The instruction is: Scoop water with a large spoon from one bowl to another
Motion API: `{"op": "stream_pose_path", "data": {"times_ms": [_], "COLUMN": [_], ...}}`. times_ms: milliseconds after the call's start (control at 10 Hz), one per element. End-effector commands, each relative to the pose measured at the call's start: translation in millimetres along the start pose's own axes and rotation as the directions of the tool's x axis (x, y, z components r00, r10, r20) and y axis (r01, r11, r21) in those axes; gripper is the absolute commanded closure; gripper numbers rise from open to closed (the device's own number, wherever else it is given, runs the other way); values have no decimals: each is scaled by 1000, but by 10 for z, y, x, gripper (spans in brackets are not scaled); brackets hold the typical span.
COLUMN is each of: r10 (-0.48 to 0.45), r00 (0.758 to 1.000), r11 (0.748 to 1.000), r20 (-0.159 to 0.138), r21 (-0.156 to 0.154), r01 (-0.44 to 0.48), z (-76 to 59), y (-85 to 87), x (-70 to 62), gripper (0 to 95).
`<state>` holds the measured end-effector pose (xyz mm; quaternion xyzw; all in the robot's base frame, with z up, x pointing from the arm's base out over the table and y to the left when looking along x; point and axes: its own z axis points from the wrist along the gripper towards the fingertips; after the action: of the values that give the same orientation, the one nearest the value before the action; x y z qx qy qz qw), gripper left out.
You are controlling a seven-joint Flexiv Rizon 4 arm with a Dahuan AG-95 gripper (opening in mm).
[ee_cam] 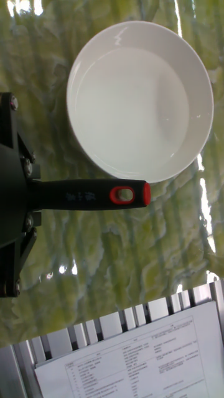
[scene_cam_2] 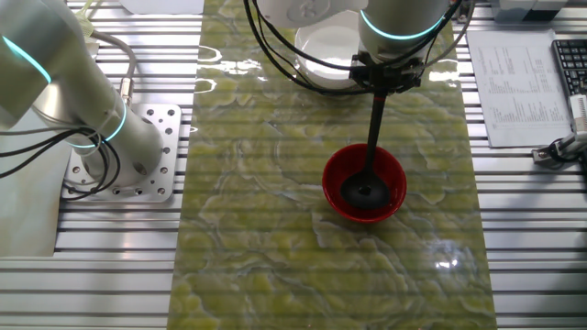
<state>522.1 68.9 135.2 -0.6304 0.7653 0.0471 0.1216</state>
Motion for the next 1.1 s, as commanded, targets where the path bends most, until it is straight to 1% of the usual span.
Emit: {"op": "stream_pose_path", "data": {"times_ms": [100,1100], "r10": [-1,-24], "r00": [1000,1000], "r11": [1000,1000], "r20": [7,14], "r21": [-3,-10], "r01": [1,24], "z": [-1,54], "y": [0,11], "x": [-3,23], "gripper": [950,950]}}
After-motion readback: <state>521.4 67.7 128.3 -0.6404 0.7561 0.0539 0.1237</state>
